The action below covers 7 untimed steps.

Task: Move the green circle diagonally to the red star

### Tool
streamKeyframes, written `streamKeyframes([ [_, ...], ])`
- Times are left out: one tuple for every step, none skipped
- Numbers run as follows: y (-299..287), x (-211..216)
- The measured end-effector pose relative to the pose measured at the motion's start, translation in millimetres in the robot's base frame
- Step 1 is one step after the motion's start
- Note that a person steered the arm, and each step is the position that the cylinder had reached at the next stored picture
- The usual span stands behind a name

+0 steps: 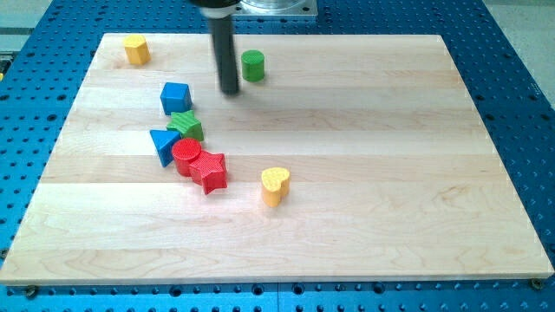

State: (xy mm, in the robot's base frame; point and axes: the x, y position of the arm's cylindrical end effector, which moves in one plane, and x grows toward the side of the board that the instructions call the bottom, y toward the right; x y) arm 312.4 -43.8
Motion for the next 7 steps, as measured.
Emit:
streamKeyframes([
  [52.2, -35.7],
  [3.1, -21.3],
  [-56.8, -12.7],
  [7.1, -43.9],
  [23.7, -58.0],
  [-10.7, -77.1],
  [47.6, -94.9],
])
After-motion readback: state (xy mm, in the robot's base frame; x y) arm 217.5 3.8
